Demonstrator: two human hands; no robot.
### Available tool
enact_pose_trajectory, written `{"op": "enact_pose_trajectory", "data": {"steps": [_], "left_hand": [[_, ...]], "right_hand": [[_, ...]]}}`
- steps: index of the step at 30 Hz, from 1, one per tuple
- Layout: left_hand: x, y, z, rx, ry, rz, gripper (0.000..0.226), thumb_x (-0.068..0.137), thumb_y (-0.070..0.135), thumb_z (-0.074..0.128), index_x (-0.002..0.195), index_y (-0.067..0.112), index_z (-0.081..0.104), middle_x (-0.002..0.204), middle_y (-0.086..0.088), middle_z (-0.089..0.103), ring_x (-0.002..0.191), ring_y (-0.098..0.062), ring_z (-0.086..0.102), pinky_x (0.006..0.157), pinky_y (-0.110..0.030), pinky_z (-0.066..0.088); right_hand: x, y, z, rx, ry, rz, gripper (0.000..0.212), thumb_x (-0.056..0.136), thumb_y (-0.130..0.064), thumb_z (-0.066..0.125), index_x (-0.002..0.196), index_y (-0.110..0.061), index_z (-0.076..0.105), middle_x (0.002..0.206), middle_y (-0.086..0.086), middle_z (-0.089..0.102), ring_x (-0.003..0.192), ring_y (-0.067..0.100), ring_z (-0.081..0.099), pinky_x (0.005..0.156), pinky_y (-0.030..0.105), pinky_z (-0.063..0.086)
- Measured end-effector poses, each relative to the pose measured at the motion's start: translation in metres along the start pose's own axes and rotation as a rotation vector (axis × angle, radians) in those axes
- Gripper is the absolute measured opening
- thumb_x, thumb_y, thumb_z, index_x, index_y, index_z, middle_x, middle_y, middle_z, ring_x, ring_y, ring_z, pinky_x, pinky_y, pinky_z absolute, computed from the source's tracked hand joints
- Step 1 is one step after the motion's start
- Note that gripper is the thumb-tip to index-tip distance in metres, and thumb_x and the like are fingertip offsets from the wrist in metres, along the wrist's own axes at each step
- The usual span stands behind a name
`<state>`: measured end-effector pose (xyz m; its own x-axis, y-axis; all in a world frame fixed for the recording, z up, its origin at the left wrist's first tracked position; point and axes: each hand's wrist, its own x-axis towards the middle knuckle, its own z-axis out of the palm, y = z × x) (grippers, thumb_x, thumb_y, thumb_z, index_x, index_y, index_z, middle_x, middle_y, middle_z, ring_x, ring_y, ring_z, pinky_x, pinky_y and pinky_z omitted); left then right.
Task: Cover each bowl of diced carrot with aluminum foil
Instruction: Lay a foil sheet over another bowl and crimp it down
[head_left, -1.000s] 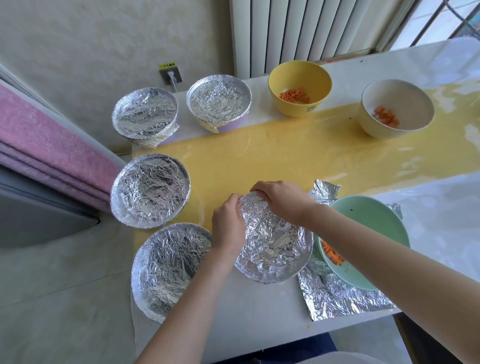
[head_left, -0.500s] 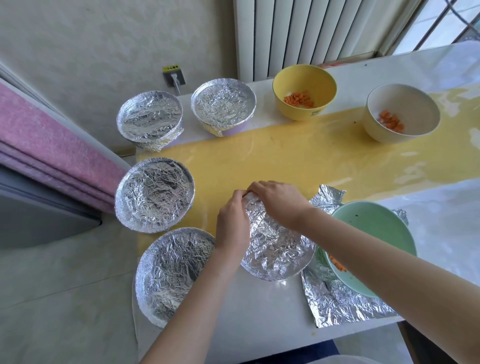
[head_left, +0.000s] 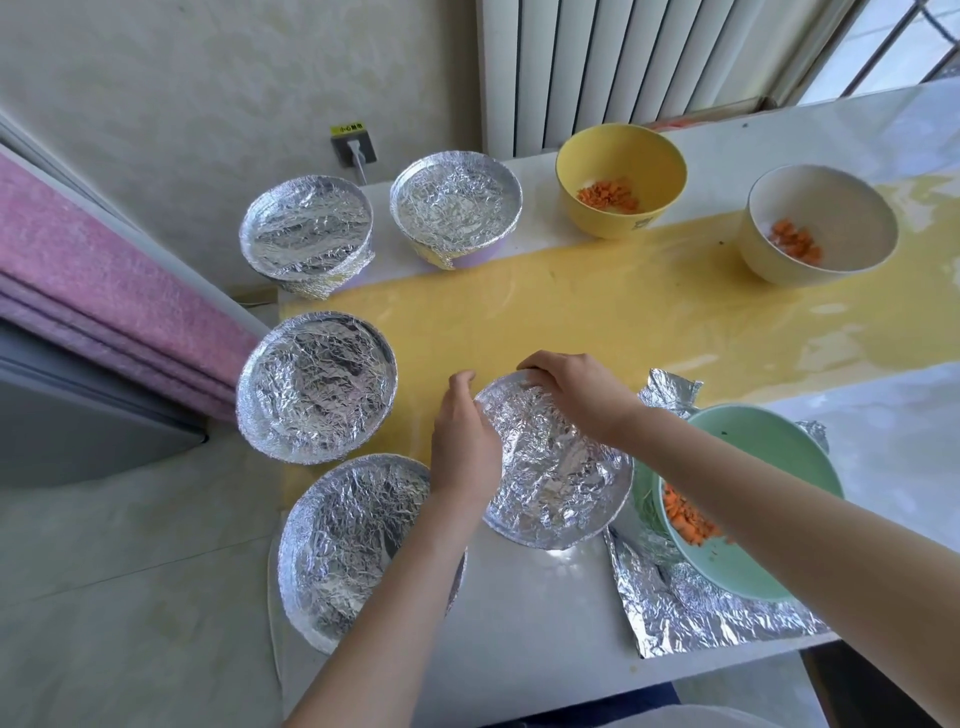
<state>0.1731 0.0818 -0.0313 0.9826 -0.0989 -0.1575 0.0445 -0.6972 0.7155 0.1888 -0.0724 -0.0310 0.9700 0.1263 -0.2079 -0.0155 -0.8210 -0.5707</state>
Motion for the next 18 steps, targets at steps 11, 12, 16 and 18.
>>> {"op": "enact_pose_trajectory", "data": {"steps": [11,12,16,18], "left_hand": [[0.0079,-0.0015,0.0044,0.061,0.036,0.069,0.033,0.093,-0.007,0.045,0.120,0.008,0.058,0.110,-0.013,0.067,0.105,-0.023,0.062,0.083,-0.029,0.052],[0.0071,-0.0014,0.0047,0.072,0.038,0.071,0.034,0.092,-0.007,0.045,0.120,0.008,0.058,0.109,-0.013,0.067,0.103,-0.024,0.062,0.082,-0.030,0.052],[0.0053,-0.0032,0.0071,0.113,0.046,0.091,0.034,0.091,-0.008,0.047,0.121,0.008,0.055,0.110,-0.012,0.067,0.101,-0.024,0.063,0.080,-0.032,0.053],[0.0040,-0.0042,0.0084,0.093,0.037,0.084,0.037,0.089,-0.011,0.048,0.122,0.007,0.051,0.114,-0.013,0.065,0.108,-0.021,0.062,0.082,-0.032,0.055]], "right_hand": [[0.0037,0.0005,0.0024,-0.183,-0.008,-0.009,0.033,0.088,0.009,0.039,0.108,-0.008,0.059,0.084,0.008,0.066,0.060,0.021,0.052,0.051,0.025,0.034],[0.0028,-0.0012,0.0014,-0.230,-0.028,-0.010,0.035,0.088,0.009,0.037,0.111,-0.009,0.057,0.088,0.007,0.066,0.060,0.020,0.051,0.048,0.024,0.032],[0.0012,-0.0023,-0.0001,-0.305,-0.081,-0.087,0.035,0.094,0.003,0.034,0.122,-0.009,0.049,0.101,0.004,0.062,0.066,0.014,0.049,0.052,0.020,0.036],[0.0030,-0.0002,0.0022,-0.230,-0.072,-0.092,0.032,0.094,0.002,0.038,0.118,-0.012,0.054,0.100,0.004,0.064,0.072,0.018,0.056,0.059,0.028,0.043]]}}
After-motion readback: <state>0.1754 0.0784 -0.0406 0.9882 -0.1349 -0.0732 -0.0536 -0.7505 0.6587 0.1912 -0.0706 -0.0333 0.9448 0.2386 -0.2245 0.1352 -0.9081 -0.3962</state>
